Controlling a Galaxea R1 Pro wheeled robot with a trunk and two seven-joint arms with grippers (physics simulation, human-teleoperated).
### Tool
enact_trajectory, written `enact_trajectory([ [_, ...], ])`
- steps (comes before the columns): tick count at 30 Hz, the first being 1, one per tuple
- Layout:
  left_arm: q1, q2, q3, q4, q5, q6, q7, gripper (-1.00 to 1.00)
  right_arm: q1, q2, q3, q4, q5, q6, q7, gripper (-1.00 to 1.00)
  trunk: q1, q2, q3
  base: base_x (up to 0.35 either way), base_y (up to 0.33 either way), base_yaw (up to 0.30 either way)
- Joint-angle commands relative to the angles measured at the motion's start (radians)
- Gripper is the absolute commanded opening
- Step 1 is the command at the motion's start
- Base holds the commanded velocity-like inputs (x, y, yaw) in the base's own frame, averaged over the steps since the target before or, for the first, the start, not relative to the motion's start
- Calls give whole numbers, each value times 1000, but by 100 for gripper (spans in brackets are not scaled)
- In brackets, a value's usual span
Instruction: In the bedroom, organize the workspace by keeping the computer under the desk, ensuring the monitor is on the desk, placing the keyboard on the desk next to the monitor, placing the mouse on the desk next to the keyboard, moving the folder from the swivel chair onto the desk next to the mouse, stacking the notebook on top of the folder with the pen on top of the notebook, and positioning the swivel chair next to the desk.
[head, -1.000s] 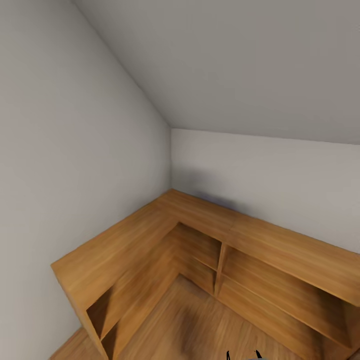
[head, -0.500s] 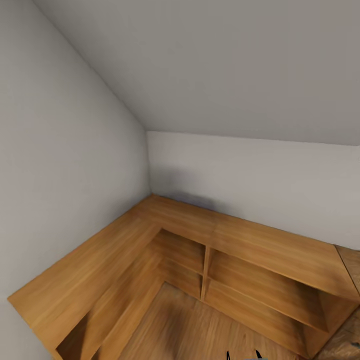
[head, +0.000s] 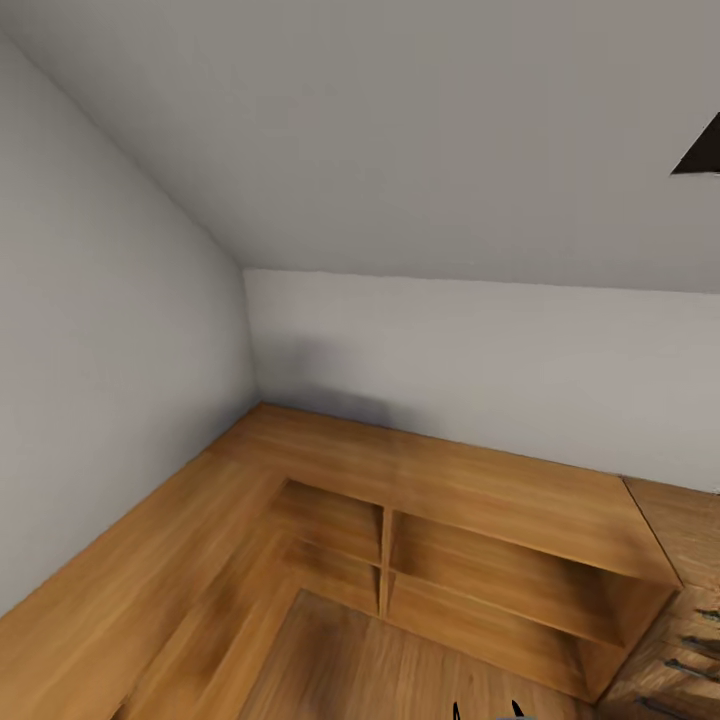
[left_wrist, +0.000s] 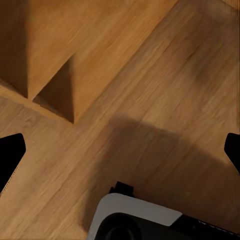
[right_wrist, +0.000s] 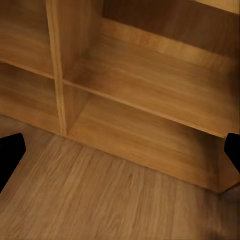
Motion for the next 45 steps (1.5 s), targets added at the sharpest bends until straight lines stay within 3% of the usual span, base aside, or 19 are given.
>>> enact_trajectory([
  [1,0,1,-8,-1,3,-2,8,100,-1,0,9,1,-4,-2,-5,100,1,-2,-1,299,164,-298],
  [9,0,0,-8,-1,3,-2,8,100,-1,0,9,1,-5,-2,-5,100,1,-2,3,171,124,-299],
  [37,0,0,-9,-1,3,-2,8,100,-1,1,8,0,-9,2,-8,100,1,-2,15,5,2,-298],
  [45,0,0,-9,-1,3,-2,8,100,-1,1,6,0,-13,14,-8,100,1,-2,12,196,136,-287],
])
